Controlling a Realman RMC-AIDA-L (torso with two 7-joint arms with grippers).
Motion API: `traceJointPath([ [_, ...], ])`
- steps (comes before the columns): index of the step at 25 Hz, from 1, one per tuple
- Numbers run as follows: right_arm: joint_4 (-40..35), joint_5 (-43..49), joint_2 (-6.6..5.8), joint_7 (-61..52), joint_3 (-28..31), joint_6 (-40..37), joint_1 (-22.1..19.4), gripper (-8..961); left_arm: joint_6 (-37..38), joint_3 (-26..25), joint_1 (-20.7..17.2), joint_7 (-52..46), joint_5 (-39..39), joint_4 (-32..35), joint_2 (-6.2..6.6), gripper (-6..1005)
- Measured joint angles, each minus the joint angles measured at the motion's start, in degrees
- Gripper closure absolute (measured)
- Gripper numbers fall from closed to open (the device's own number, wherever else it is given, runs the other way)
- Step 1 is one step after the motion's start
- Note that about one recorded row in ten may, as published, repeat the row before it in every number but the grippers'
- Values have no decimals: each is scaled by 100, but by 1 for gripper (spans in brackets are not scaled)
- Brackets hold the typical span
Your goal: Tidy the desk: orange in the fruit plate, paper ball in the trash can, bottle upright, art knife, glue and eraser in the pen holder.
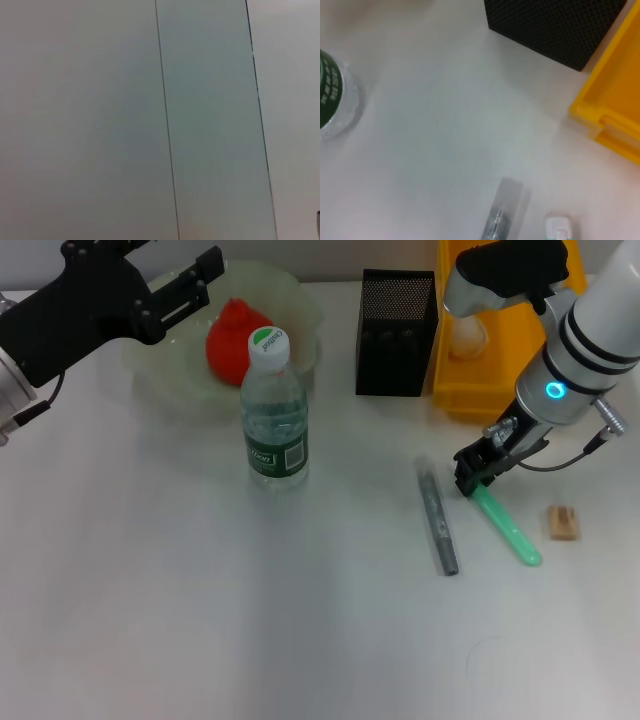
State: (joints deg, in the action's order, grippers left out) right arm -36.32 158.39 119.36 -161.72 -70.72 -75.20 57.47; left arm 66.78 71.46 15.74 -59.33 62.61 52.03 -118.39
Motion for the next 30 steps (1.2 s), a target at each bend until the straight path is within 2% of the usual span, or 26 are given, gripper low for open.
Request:
traceJointPath([
  [5,-290,-26,-20,50,117,-190,-101,781,-7,0,0,0,3,0,0,330],
  [6,-715,-37,-29,86,253,-359,-268,781,-6,0,0,0,1,0,0,330],
  [7,-715,-37,-29,86,253,-359,-268,781,-6,0,0,0,1,0,0,330],
  [11,-1787,-326,-36,330,757,-722,-740,780,-10,-1,-1,1,-8,1,1,330],
  [13,-2157,-1015,-45,777,1221,-902,-1054,780,-17,-4,2,1,-12,0,-3,330],
  [16,-2247,-2352,-108,1628,1946,-1047,-1535,780,-24,-45,14,0,-19,-10,-17,330],
  [18,-1995,-3475,-161,2460,2427,-999,-1870,779,-25,-65,48,0,-31,-54,-23,330],
  [20,-1424,-4782,-186,3646,2815,-903,-2159,777,-25,-65,48,0,-31,-54,-23,330],
  [21,-677,-5972,-203,4999,3075,-816,-2327,777,-20,-72,85,0,-37,-105,-24,330],
  [22,-677,-5972,-203,4999,3075,-816,-2327,776,-20,-72,85,0,-37,-105,-24,330],
  [25,367,-7129,-202,6933,3222,-612,-2374,774,-3,-87,157,25,-46,-222,-25,330],
  [26,625,-7405,-177,7487,3238,-501,-2363,773,-3,-87,157,25,-46,-222,-25,330],
  [27,828,-7596,-135,8019,3239,-387,-2335,773,102,-97,352,363,-246,-624,-32,330],
  [30,1163,-7864,-23,9101,3202,24,-2172,771,197,-105,427,518,-369,-789,-29,330],
])
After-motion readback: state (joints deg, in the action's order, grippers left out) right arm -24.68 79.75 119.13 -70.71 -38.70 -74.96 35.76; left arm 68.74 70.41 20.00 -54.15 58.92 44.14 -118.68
